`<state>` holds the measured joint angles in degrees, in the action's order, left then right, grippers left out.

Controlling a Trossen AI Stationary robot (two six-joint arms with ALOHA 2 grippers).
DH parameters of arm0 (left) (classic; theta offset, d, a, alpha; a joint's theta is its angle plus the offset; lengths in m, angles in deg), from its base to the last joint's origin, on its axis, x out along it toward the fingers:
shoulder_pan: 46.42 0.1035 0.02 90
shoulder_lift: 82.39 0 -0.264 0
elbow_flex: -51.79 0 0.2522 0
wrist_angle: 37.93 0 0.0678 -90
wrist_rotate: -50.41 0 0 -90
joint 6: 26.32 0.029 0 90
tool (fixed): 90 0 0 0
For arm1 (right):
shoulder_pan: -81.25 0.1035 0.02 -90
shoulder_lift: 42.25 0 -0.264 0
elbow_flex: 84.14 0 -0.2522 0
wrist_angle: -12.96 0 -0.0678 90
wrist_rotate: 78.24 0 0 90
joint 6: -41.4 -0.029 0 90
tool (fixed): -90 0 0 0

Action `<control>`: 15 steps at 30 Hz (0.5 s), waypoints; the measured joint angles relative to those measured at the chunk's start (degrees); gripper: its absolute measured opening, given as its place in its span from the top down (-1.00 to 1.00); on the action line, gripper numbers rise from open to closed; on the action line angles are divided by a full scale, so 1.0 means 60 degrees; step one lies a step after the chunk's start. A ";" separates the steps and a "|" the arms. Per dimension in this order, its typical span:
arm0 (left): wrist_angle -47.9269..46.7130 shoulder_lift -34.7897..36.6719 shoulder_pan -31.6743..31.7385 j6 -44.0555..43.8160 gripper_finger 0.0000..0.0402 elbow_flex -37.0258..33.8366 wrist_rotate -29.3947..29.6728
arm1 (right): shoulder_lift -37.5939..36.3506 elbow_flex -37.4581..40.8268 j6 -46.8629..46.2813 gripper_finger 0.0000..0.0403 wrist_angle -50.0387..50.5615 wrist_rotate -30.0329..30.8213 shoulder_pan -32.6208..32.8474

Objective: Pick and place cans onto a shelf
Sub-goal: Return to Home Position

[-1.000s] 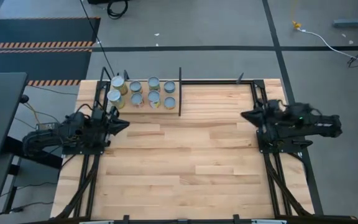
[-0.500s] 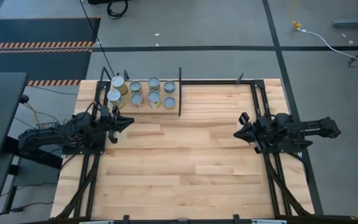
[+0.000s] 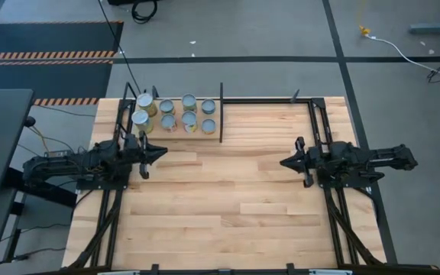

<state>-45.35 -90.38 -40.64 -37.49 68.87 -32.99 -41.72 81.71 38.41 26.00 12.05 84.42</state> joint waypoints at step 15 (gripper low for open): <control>-0.0779 -0.0043 0.0000 0.3712 0.82 -0.0011 0.0079 | 0.0412 -0.0005 0.2712 0.86 -0.0140 0.0281 -0.0116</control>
<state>-50.02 -90.64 -40.64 -15.21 68.80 -32.52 -39.25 81.67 54.68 25.16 13.74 83.73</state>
